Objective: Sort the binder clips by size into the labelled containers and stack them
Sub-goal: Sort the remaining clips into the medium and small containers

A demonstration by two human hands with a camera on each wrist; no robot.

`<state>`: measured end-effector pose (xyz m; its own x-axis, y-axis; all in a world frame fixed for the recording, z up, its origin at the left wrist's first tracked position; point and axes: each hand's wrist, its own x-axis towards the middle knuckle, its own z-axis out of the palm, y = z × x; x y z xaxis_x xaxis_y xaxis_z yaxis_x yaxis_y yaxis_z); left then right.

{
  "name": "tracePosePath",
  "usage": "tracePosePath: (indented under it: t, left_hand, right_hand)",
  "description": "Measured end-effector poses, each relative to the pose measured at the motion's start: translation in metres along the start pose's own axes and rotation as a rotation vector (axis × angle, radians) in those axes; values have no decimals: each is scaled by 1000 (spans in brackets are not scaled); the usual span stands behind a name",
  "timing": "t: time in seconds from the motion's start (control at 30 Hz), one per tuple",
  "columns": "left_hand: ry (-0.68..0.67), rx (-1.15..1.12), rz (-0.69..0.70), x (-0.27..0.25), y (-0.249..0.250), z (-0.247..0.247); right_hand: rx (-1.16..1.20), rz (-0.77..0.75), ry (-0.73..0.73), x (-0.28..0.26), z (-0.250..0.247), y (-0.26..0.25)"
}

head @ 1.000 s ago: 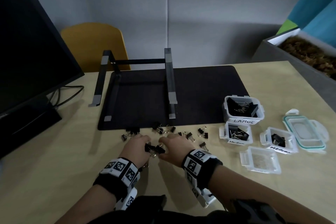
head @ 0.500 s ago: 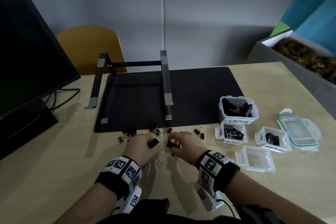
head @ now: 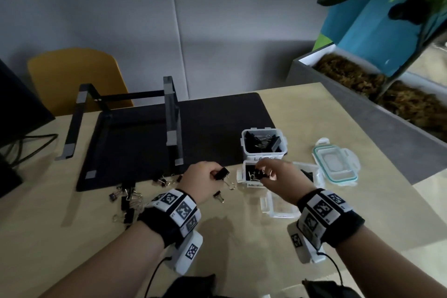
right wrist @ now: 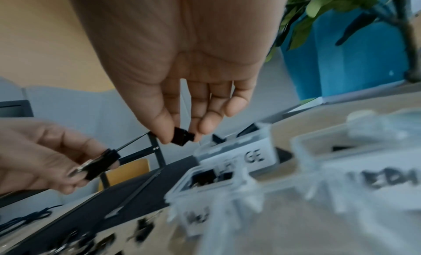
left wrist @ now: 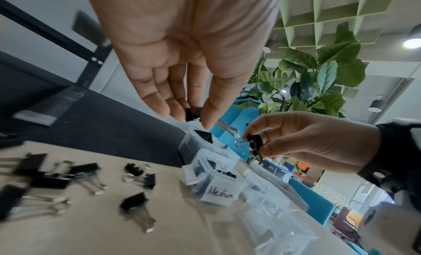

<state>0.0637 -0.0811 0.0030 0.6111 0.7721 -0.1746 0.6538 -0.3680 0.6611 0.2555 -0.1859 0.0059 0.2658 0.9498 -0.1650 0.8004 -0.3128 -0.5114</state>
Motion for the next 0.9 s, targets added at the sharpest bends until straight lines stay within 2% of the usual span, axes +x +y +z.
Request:
tracePosePath:
  t: [0.13,0.23,0.43,0.5,0.6,0.67,0.8,0.9]
  left_hand:
    - [-31,8,16,6,27,17]
    - [-64,20,26,10,41,30]
    - [-84,44,51,19,61,56]
    - [-84,41,69,22,69,63]
    - [-87,61,91,27,81,74]
    - [-91,67,94,32,90,82]
    - [-78,111,157,45,109,98]
    - [-69,155,173,57,119,112]
  right_hand:
    - [-131,19,16,-4,-27,45]
    - [-280,52,-26,-7,-43,75]
    - [-529,-69,-155,-9,-51,110]
    - [-468,-71,-138,-9,-50,121]
    - [-203,5,1,-10,-51,133]
    - [-128,43,45,-12,-52,139]
    - [-138,94,-116,-14,-49,146]
    - [-145,83,-102,-14,-48,147]
